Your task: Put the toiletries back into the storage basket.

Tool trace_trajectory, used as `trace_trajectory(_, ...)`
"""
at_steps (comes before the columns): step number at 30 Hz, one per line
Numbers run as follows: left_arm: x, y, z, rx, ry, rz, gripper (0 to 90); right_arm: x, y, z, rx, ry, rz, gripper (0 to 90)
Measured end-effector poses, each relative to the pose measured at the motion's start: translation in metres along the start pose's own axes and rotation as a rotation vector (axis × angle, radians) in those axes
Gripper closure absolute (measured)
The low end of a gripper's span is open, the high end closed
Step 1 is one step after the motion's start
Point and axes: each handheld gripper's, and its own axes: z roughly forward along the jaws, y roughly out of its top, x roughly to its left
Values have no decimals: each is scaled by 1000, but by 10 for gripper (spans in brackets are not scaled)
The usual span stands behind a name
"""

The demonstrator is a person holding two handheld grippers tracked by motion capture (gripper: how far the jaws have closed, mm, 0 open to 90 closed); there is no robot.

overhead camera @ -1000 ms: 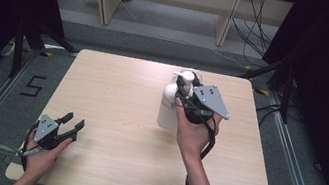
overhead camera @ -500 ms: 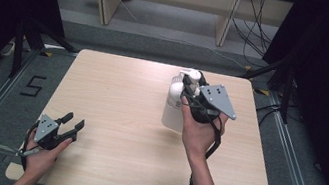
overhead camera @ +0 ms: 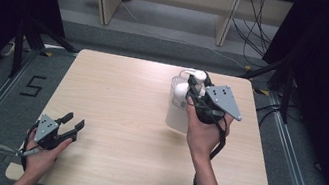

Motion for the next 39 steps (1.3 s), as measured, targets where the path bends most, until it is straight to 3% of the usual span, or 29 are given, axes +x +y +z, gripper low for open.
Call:
trace_trajectory(9,0,0,0,0,-1,2,457,-6,0,-1,-2,-14,-4,601)
trace_trajectory(11,0,0,0,0,-1,1,457,-6,0,-1,-2,-13,13,601)
trace_trajectory(13,0,0,0,0,-1,0,456,-8,0,-1,-3,-21,-5,601)
trace_trajectory(21,0,0,0,0,-1,1,457,-14,0,-1,1,-31,10,601)
trace_trajectory(29,0,0,0,0,-1,1,457,-22,0,-1,2,-54,-5,601)
trace_trajectory(30,0,0,0,0,-1,1,456,-21,0,-1,6,-51,11,601)
trace_trajectory(37,0,0,0,0,-1,2,457,-27,1,1,-1,-66,-10,601)
trace_trajectory(39,0,0,0,0,-1,2,457,-27,1,1,5,-69,5,601)
